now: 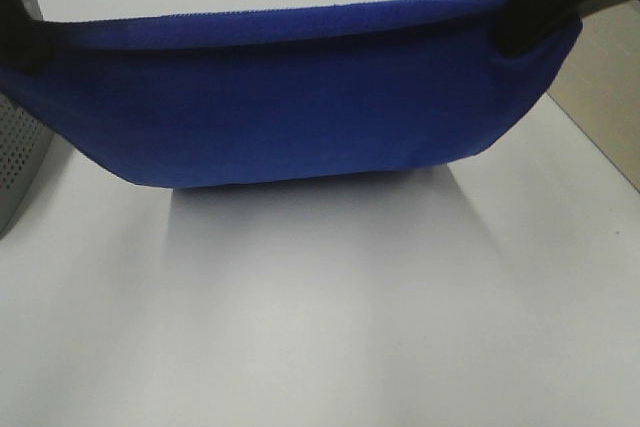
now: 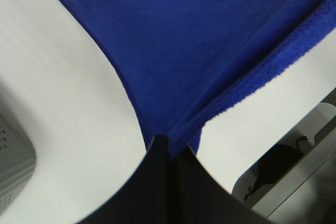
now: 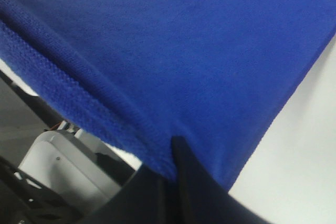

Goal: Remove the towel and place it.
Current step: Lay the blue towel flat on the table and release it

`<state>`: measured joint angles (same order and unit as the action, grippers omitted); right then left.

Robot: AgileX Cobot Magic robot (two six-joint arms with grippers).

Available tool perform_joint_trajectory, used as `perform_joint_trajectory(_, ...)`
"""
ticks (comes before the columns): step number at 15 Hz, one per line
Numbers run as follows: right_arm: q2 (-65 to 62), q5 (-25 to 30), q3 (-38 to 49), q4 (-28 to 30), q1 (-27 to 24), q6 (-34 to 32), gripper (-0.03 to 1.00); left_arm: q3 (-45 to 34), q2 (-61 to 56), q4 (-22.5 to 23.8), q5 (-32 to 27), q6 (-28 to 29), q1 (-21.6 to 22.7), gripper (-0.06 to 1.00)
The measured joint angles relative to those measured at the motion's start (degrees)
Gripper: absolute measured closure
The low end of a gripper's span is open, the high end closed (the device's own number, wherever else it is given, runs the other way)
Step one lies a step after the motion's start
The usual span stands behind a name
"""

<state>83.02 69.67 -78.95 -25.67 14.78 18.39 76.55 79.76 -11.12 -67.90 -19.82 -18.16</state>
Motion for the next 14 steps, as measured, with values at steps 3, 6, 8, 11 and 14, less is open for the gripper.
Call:
perform_joint_trajectory(3,-5.7,-0.3,10.2,-4.7,0.0,0.0,0.95,-7.3,-7.4,-1.8,0.2,-0.3,0.0,0.94)
perform_joint_trajectory(6,-10.9,-0.4,19.9,-5.7,0.0,0.0,0.95,-15.3,-12.8,-7.4,0.2,-0.3,0.0,0.94)
perform_joint_trajectory(8,-13.5,-0.4,25.2,-5.7,0.0,0.0,0.95,-21.4,-15.0,-11.5,0.2,-0.3,0.0,0.94)
perform_joint_trajectory(11,-15.4,-0.4,31.7,-6.9,0.0,0.1,0.95,-31.5,-19.4,-15.8,0.7,-0.3,0.0,0.94)
perform_joint_trajectory(14,-15.4,-0.4,37.9,-7.7,0.0,0.2,0.95,-39.3,-22.2,-19.8,1.0,-0.3,0.0,0.94)
